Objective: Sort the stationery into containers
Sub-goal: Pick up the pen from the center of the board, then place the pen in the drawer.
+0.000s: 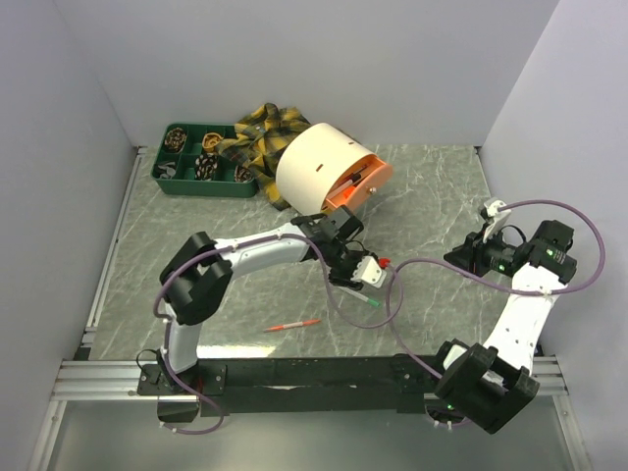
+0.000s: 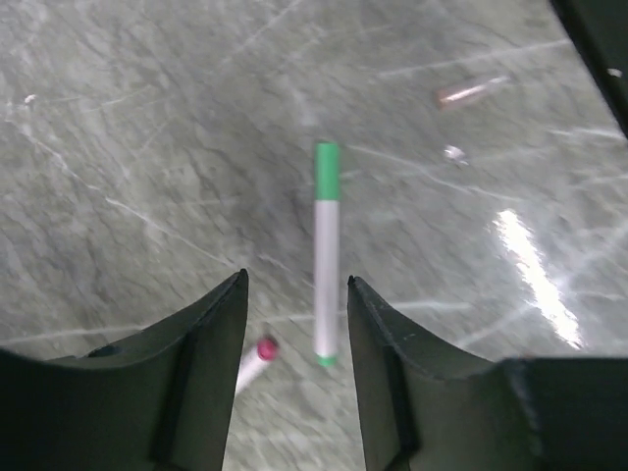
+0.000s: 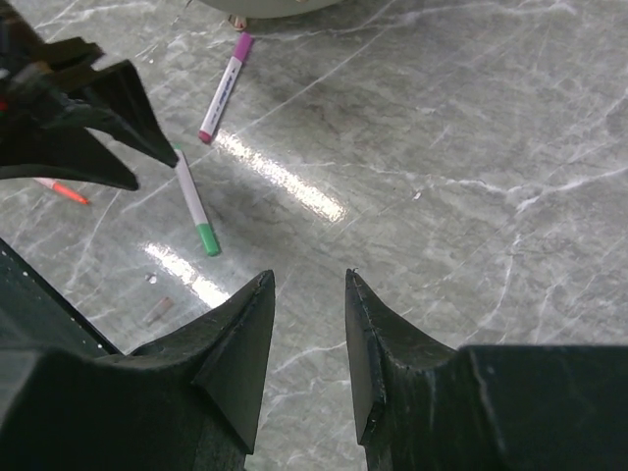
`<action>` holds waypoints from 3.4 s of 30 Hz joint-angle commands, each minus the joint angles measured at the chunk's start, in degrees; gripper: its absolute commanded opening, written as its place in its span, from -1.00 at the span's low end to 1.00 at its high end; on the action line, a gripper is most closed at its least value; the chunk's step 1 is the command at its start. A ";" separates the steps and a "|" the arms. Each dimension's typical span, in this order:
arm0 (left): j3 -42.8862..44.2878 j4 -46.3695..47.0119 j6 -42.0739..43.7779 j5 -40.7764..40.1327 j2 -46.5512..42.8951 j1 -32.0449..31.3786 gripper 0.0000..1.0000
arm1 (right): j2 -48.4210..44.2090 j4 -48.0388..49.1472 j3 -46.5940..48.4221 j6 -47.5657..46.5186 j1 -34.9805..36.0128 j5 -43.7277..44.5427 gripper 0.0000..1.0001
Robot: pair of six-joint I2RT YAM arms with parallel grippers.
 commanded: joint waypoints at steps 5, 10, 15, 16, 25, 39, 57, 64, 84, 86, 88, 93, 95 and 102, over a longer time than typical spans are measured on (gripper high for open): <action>2.52 0.90 -4.69 0.73 4.72 -0.34 -0.06 | 2.03 -2.13 0.70 -4.13 0.29 0.54 -0.17; 2.78 2.31 -7.59 -1.55 7.00 -0.34 -0.07 | 3.44 -0.90 0.71 -3.78 0.29 0.19 -0.17; 3.57 2.31 -9.17 -2.17 9.03 -0.34 -0.07 | 4.32 -0.64 0.09 -3.87 0.21 0.10 -0.18; 3.57 2.74 -9.35 -2.35 9.64 -0.34 -0.09 | 4.32 -0.64 0.00 -3.96 0.21 0.36 -0.18; 5.77 0.64 -10.84 -4.54 13.77 -0.69 -0.42 | 5.28 -0.99 0.00 -5.36 0.12 0.80 -0.19; 7.09 -11.66 -10.67 -9.82 18.25 -3.59 -0.64 | 5.81 -2.48 0.62 -7.56 0.12 0.54 -0.21; 18.60 -20.45 -15.50 -7.97 6.59 -3.68 -0.99 | 2.74 -3.45 2.73 -5.81 0.21 -0.34 -0.23; 24.12 -17.03 -19.54 -9.82 -2.21 0.00 -0.99 | 1.95 -2.84 3.08 -4.84 0.21 -0.16 -0.23; 46.73 -12.46 -30.53 -11.32 6.39 15.57 -0.99 | 1.77 -0.20 2.99 -1.58 0.21 -0.87 -0.23; 46.82 -11.85 -32.02 -10.87 6.75 15.57 -0.99 | 1.77 -0.11 2.82 -1.59 0.21 -0.87 -0.23; 46.99 -10.97 -33.51 -10.70 7.01 15.65 -0.99 | 1.68 0.33 2.29 -1.32 0.21 -0.95 -0.23; 47.17 -8.86 -36.68 -12.54 7.54 15.57 -0.61 | 2.03 0.15 1.58 -1.59 0.12 -1.04 -0.23; 47.17 -8.15 -37.74 -13.33 7.28 15.57 -0.37 | 2.29 -0.19 1.58 -2.11 0.12 -0.87 -0.23; 47.25 -6.04 -40.64 -15.00 3.94 15.48 0.06 | 3.61 0.68 2.37 -1.32 0.12 -1.04 -0.23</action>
